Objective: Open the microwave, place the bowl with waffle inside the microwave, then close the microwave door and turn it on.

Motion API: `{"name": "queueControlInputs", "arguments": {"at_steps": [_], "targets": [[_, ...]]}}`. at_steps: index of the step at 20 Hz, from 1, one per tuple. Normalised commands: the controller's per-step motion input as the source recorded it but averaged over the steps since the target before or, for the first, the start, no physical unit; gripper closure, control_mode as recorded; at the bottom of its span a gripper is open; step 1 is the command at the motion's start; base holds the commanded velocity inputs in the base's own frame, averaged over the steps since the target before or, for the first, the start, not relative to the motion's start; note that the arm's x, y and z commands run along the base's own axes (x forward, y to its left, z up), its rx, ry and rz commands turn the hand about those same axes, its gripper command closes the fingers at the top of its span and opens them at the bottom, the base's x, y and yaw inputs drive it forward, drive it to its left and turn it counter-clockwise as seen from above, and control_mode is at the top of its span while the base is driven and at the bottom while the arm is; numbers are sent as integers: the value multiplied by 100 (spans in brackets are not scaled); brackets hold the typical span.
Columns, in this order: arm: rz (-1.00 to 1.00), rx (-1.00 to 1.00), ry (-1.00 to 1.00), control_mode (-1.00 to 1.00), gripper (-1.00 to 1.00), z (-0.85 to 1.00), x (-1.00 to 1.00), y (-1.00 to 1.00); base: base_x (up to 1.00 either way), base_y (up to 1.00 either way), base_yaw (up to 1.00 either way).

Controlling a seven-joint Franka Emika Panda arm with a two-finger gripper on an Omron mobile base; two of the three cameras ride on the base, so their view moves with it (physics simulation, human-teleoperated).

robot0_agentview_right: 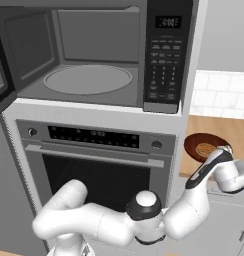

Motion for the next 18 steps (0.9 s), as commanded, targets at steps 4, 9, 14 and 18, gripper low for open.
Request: {"name": "queueControlInputs", "arguments": {"at_steps": [4, 9, 14, 18], "targets": [[7, 12, 0, -100, -100, 0, 34, 0, 0, 0, 0], [0, 3, 11, -100, -100, -11, 29, -1, 0, 0, 0], [0, 1, 9, -100, 100, -26, 12, -2, 0, 0, 0], [0, 3, 3, -100, 100, -33, 0, -9, 0, 0, 0]]}}
